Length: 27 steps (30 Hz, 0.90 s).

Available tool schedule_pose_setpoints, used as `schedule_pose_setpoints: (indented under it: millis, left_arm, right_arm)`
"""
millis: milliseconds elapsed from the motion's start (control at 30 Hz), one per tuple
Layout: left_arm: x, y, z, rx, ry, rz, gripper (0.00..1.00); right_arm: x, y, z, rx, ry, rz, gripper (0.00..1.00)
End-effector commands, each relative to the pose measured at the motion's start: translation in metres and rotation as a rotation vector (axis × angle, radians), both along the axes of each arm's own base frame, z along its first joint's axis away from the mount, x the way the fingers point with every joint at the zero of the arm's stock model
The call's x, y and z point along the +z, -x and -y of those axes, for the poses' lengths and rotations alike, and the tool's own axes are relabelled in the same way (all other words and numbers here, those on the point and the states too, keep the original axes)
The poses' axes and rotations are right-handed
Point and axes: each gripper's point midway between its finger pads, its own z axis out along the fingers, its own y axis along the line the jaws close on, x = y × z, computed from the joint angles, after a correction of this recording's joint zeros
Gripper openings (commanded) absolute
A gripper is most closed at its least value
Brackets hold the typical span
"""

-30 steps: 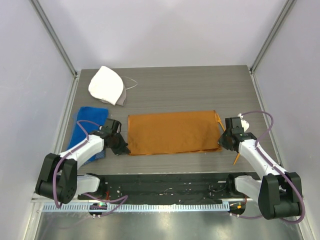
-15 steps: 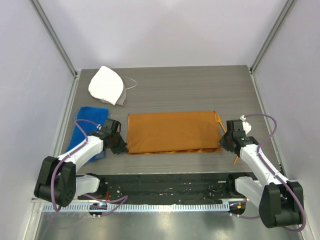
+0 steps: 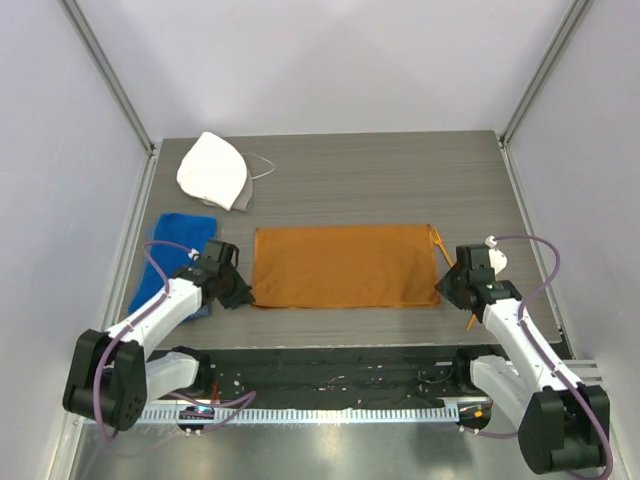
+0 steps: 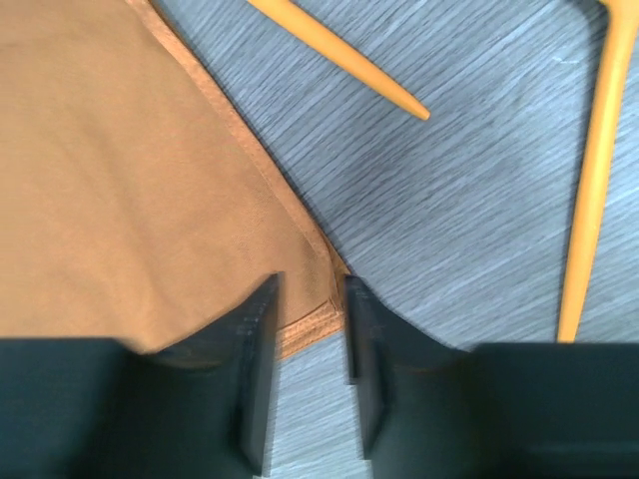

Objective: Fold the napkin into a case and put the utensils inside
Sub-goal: Fold and flatten the napkin at the center of the board.

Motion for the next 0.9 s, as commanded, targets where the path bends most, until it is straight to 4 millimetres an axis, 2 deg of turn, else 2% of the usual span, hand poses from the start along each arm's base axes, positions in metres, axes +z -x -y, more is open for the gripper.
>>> schedule_pose_setpoints:
  millis: [0,33,67,133,233,267,300,400,500,567,667,733,800,867]
  left_arm:
    - [0.017,-0.002,-0.007,0.025,-0.024,0.049,0.25]
    - [0.022,-0.004,-0.007,0.024,-0.022,0.062,0.3]
    - [0.027,-0.004,-0.007,0.021,-0.017,0.076,0.36]
    - [0.037,-0.01,-0.002,0.019,0.009,0.11,0.4]
    - [0.049,-0.019,0.007,0.011,0.06,0.147,0.4]
    - [0.051,-0.024,0.009,0.008,0.068,0.166,0.35]
    - [0.048,-0.026,0.01,0.007,0.068,0.16,0.34]
    - [0.035,-0.03,0.015,-0.008,0.071,0.13,0.29]
    - [0.016,-0.026,0.017,-0.021,0.072,0.073,0.23]
    - [-0.001,-0.02,0.007,0.002,0.021,0.055,0.22]
    - [-0.011,-0.014,-0.004,0.009,-0.034,0.04,0.21]
    - [-0.008,-0.01,-0.011,0.022,-0.067,0.039,0.2]
    - [0.005,-0.015,-0.012,0.03,-0.068,0.079,0.19]
    - [0.031,-0.026,-0.01,0.035,-0.045,0.165,0.22]
  right_arm:
    - [0.021,-0.004,0.001,-0.019,-0.009,0.057,0.45]
    - [0.024,-0.007,0.0,-0.012,-0.013,0.077,0.51]
    - [0.025,-0.009,-0.001,0.006,-0.01,0.09,0.53]
    - [0.029,-0.016,-0.006,0.032,-0.023,0.111,0.56]
    - [0.021,-0.02,-0.015,0.088,-0.05,0.077,0.51]
    - [0.018,-0.02,-0.017,0.094,-0.055,0.064,0.49]
    - [0.015,-0.019,-0.019,0.097,-0.065,0.055,0.44]
    - [0.004,-0.015,-0.023,0.092,-0.093,0.03,0.36]
    - [-0.004,-0.008,-0.016,0.046,-0.077,0.028,0.34]
    - [-0.009,-0.002,-0.01,0.015,-0.056,0.029,0.33]
    - [-0.012,0.001,-0.009,-0.009,-0.066,0.053,0.33]
    - [-0.007,-0.001,-0.008,-0.013,-0.061,0.063,0.33]
    - [-0.001,-0.003,-0.007,-0.008,-0.052,0.07,0.32]
    - [0.016,-0.015,-0.005,0.018,-0.025,0.116,0.32]
